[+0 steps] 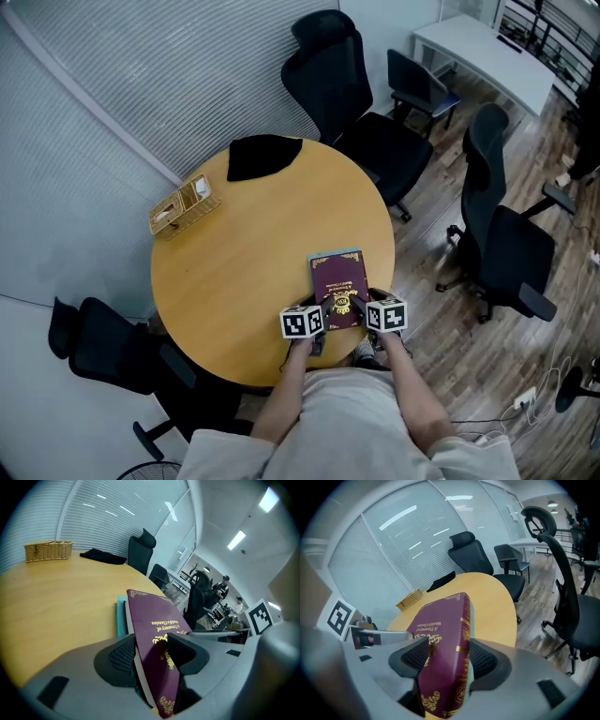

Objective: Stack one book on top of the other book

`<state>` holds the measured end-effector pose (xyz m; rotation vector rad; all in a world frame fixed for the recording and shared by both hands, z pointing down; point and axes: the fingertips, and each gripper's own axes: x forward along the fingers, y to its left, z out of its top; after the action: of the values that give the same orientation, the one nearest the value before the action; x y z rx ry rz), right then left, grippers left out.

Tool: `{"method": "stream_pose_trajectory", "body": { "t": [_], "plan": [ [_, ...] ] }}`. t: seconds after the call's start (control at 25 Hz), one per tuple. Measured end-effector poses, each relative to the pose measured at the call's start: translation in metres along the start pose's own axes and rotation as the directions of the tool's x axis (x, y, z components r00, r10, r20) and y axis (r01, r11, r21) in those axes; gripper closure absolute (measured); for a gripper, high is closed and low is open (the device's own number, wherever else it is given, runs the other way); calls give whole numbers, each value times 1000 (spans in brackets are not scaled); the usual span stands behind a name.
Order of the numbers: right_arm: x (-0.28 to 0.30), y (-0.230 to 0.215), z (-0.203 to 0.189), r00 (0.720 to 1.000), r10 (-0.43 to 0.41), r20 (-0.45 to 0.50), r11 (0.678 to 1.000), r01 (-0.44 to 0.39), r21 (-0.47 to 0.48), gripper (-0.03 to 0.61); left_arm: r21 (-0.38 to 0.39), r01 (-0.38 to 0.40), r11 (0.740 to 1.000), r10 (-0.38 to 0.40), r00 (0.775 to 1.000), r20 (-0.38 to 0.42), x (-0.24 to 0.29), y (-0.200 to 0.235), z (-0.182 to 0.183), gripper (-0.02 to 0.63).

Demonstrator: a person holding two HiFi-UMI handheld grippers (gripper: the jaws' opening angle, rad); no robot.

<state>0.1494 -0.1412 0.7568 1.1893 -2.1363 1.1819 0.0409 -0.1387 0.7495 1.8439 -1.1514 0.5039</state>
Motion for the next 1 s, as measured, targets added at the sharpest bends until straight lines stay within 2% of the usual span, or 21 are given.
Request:
{"method": "stream_pose_trajectory", "body": {
  "t": [1.0],
  "plan": [
    [4,-1,4,1000,-19,-15,1000,19,-4,302,-12,13,1000,-12,1000,26,4,3,5,385]
  ]
}}
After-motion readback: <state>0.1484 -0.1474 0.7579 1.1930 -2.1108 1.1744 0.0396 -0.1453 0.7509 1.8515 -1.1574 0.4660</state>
